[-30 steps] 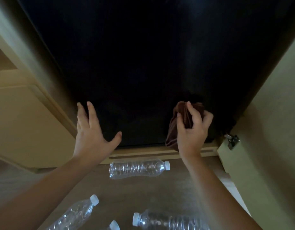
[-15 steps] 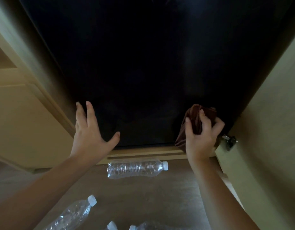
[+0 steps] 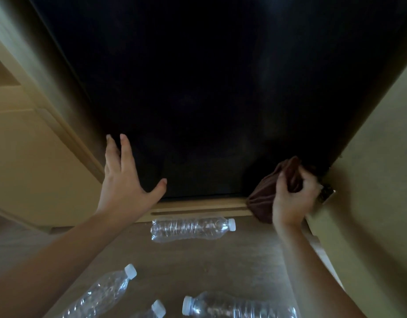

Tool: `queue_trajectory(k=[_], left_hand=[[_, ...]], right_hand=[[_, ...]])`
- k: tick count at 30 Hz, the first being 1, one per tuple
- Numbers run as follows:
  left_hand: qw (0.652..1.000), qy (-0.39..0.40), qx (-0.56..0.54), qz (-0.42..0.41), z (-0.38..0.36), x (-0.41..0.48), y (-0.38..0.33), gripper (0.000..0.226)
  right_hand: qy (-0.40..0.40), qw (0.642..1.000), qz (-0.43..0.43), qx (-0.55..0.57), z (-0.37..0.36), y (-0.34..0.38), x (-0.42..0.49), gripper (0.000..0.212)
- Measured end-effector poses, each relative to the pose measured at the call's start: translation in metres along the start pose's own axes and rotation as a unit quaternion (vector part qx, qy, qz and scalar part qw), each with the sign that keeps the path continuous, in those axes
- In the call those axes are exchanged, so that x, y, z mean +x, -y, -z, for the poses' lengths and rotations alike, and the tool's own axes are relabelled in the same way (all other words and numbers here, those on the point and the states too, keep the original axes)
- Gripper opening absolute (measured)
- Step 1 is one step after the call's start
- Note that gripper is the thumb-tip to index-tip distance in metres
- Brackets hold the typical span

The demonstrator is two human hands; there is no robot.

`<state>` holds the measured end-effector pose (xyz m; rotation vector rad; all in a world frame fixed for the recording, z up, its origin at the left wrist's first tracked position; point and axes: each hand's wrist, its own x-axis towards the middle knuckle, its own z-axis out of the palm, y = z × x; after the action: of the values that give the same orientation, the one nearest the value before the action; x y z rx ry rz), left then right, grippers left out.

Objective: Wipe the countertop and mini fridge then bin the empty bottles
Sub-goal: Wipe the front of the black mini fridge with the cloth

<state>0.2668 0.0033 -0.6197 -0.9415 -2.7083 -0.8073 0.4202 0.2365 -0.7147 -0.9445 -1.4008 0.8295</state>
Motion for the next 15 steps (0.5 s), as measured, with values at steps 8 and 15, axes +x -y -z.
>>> queue_trajectory(k=[8, 15], left_hand=[[1.0, -0.008, 0.022, -0.005, -0.005, 0.0, 0.001, 0.113], [1.0, -0.004, 0.017, 0.0, -0.005, 0.0, -0.006, 0.115]], right_hand=[[0.005, 0.995, -0.087, -0.047, -0.002, -0.03, -0.013, 0.037], [-0.005, 0.988, -0.148, -0.042, -0.01, -0.026, -0.022, 0.03]])
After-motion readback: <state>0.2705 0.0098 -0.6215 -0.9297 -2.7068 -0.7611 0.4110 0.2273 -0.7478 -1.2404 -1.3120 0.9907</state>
